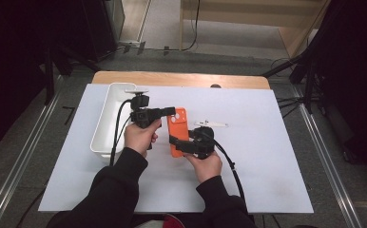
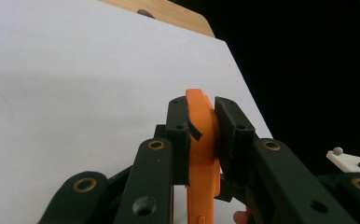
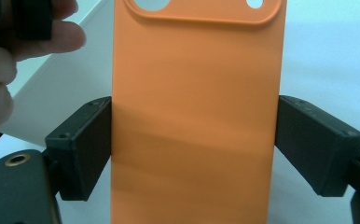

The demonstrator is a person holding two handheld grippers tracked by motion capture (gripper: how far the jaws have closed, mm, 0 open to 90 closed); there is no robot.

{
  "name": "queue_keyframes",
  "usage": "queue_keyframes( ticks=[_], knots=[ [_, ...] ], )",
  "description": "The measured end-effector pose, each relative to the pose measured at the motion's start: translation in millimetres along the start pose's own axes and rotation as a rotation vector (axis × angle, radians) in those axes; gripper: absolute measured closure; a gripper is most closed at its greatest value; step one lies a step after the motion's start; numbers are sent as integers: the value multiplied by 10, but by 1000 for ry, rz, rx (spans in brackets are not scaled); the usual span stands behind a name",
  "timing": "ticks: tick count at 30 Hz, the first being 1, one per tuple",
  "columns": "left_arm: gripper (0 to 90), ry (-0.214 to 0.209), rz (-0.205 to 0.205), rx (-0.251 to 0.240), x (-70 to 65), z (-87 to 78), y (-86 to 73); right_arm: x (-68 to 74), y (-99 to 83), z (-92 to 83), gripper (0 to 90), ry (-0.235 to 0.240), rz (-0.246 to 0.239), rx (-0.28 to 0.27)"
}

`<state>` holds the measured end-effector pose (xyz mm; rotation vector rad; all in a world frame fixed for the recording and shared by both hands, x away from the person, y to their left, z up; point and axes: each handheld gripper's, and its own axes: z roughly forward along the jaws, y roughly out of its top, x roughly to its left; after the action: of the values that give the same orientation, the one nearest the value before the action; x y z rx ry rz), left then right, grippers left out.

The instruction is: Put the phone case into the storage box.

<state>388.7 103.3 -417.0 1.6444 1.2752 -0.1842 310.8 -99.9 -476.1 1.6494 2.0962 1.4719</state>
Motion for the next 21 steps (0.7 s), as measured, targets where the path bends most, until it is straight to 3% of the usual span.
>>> queue_keyframes(
  ticks=[13,21],
  knots=[
    [767,0,11,-6,0,-33,17,-7,21,-38,108,18,5,7],
    [767,-12,44,-9,-26,-75,39,-27,84,-123,114,55,-46,45]
  ],
)
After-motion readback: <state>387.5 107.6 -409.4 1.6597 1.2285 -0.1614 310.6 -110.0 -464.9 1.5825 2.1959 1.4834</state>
